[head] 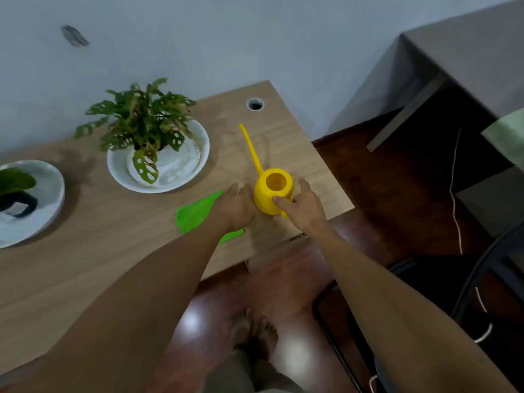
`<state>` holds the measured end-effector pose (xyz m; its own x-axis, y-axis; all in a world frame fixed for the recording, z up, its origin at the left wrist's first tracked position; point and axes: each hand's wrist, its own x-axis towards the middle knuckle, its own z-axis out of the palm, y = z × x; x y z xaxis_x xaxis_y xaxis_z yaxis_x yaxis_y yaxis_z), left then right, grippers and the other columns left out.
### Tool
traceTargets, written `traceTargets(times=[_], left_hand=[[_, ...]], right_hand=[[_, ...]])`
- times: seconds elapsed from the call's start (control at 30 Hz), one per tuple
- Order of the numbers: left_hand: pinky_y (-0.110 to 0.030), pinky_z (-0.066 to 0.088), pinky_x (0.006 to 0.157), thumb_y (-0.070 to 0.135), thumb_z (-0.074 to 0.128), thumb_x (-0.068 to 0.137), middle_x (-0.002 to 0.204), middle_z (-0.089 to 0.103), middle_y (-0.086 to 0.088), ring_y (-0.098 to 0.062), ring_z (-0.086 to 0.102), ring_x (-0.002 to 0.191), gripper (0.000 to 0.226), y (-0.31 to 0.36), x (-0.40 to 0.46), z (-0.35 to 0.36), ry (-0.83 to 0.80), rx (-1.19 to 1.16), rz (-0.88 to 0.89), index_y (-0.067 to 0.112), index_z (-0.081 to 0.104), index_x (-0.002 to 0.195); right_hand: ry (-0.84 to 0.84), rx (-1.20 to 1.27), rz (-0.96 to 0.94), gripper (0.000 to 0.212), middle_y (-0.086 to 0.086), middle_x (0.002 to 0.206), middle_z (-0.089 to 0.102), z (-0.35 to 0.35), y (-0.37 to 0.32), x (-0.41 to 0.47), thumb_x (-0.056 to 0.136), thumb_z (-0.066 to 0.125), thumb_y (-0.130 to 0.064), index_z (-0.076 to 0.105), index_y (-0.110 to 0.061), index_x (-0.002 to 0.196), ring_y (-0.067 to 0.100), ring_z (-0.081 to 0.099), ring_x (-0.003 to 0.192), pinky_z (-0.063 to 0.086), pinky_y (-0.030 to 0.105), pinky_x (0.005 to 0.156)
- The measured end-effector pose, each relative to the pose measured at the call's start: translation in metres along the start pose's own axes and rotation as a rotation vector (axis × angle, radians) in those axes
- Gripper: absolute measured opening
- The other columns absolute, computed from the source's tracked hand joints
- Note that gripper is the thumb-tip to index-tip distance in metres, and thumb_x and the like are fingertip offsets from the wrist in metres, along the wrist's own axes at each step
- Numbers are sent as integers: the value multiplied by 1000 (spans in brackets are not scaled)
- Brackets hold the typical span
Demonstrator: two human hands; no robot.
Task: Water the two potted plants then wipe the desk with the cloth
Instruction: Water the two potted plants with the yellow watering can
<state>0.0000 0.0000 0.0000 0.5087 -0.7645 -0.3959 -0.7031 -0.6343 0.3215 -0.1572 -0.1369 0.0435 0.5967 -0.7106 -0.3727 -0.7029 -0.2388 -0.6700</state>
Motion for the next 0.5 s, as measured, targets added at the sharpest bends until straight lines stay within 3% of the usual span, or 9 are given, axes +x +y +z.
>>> traceTargets(times=[0.1,0.17,0.23,0.3,0.4,0.5], left_hand=[[-47,30,121,49,51,68,163,28,-19,-34,22,154,103,2,8,9,24,-23,-34,11,19,159],[-47,28,122,46,66,68,165,22,-19,-34,19,155,112,6,8,13,-7,-33,-41,9,14,160],[-46,24,125,43,79,71,169,13,-16,-32,13,158,121,8,8,15,-31,-27,-20,8,8,162],[-45,22,125,42,81,74,171,9,-13,-31,10,158,120,9,8,17,-34,-7,-16,8,7,163],[-45,26,124,44,79,77,171,5,-12,-29,9,159,116,8,12,22,-68,-10,-14,9,9,162],[-45,30,122,45,79,78,171,4,-12,-27,10,159,114,5,17,23,-71,-12,-8,9,10,162]], right_hand=[[-26,154,18,89,10,123,66,6,6,6,84,82,-46,38,-17,155,30,62,117,52,43,98],[-56,290,4,72,7,116,68,12,13,9,84,86,-29,50,-18,145,22,67,100,56,30,78],[-78,428,-20,67,8,120,71,17,16,13,80,88,-17,55,-19,138,20,73,94,61,27,65],[-71,459,-41,67,2,116,73,23,20,20,76,90,-12,56,-17,134,16,75,96,64,30,68],[-10,473,-84,69,-10,107,71,29,20,21,72,93,-4,58,-9,131,-9,68,86,55,13,70],[68,480,-146,71,-16,107,72,35,25,22,69,94,-3,61,-9,131,-15,65,90,51,9,77]])
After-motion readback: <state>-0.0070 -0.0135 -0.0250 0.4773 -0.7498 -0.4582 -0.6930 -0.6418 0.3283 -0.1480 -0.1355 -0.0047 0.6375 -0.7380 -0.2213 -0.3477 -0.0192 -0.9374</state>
